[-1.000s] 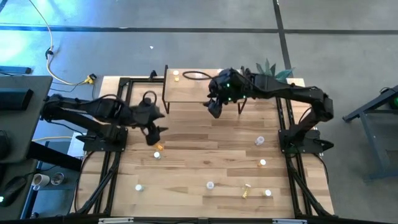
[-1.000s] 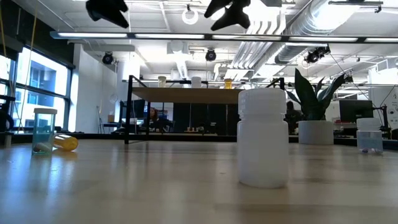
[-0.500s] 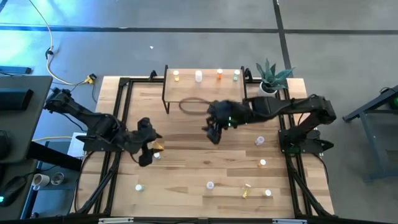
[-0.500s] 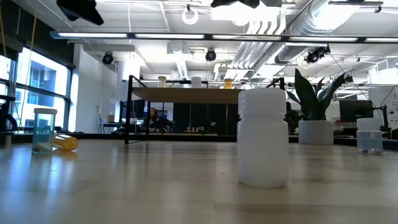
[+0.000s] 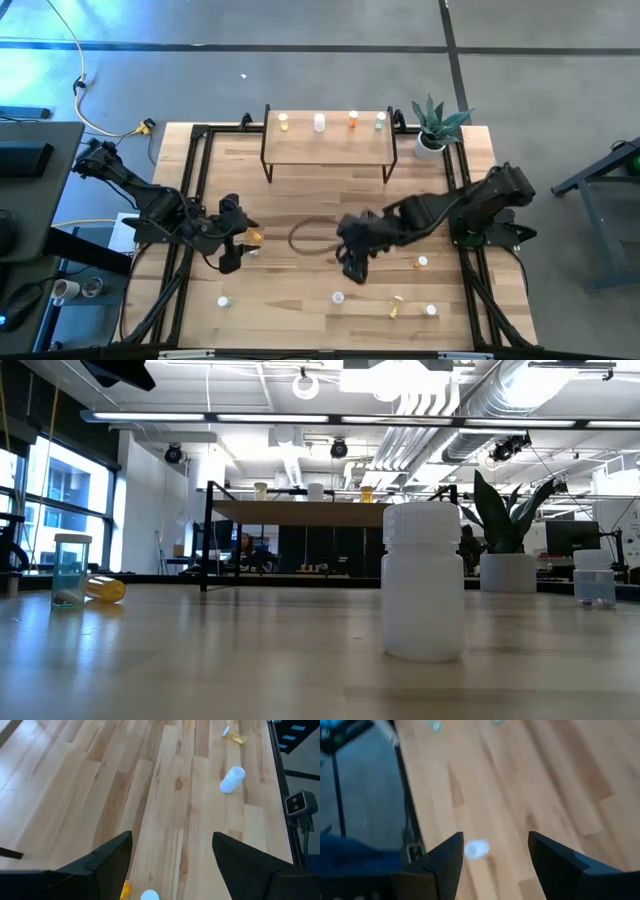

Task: Pick and place medicine bottles onto shelf by color
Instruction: Put the bottom white medicine bottle on the shelf aligned with the other white medicine bottle

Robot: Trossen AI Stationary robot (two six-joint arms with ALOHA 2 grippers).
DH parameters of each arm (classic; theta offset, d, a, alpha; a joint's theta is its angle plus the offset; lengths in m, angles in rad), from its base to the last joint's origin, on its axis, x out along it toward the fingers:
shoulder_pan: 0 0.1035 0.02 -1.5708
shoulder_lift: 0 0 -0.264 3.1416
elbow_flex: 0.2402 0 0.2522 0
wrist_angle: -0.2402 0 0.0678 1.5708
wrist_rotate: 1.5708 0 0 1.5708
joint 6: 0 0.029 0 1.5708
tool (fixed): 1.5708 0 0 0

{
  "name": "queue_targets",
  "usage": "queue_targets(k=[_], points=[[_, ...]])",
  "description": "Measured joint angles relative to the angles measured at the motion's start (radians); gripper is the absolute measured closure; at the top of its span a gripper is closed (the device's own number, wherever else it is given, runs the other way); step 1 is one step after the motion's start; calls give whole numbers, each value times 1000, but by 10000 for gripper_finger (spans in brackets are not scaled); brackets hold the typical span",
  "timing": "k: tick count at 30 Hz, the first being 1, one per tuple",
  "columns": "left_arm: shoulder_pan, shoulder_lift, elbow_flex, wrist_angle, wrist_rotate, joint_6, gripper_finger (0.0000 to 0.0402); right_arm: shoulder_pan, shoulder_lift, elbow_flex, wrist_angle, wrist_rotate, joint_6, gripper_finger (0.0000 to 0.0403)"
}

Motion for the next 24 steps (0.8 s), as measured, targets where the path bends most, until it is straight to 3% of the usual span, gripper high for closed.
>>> queue_targets(k=[12,24], points=[[0,0,0,2,4,0,135,156,146,0,4,-3,-175,189],[0,0,0,11,5,1,135,180,289,0,88,33,-273,189]])
